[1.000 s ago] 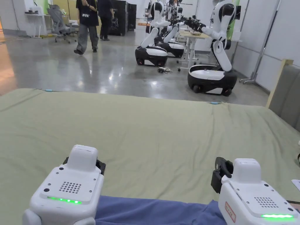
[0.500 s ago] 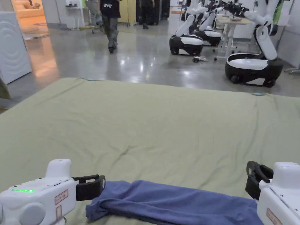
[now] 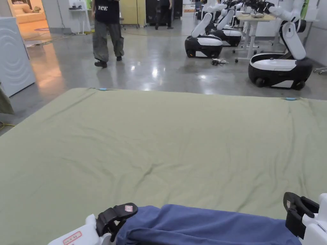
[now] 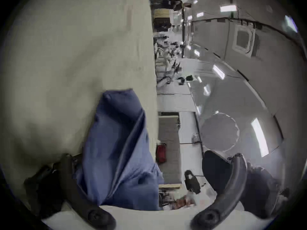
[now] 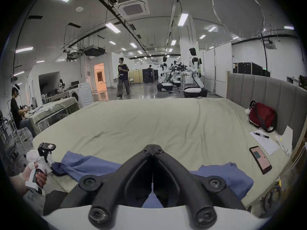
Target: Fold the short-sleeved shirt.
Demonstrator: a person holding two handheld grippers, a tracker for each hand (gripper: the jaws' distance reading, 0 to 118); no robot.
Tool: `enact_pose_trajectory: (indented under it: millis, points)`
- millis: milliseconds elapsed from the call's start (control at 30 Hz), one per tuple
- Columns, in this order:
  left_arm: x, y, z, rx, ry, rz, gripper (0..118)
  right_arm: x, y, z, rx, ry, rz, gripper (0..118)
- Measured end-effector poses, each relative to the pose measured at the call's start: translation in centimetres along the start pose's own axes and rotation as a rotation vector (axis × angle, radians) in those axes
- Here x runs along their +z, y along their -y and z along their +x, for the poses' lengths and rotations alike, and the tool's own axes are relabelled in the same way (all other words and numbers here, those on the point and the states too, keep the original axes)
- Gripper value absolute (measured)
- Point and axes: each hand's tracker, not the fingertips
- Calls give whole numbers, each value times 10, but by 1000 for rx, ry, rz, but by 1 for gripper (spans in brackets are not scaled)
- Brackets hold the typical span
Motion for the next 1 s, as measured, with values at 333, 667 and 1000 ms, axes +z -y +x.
enact_pose_trajectory:
  millis: [333,667,1000]
  points:
    - [-14,1,23,-206,-426,145,7,-6,-7,2,-14,14,-8,4]
    - [-20,34,152,-832,-800,175,7,-7,-6,5,-46,-33,1,4]
    - [-187,198,153,-1556,-1014,-49,9,9,6,31,-29,-22,13,4]
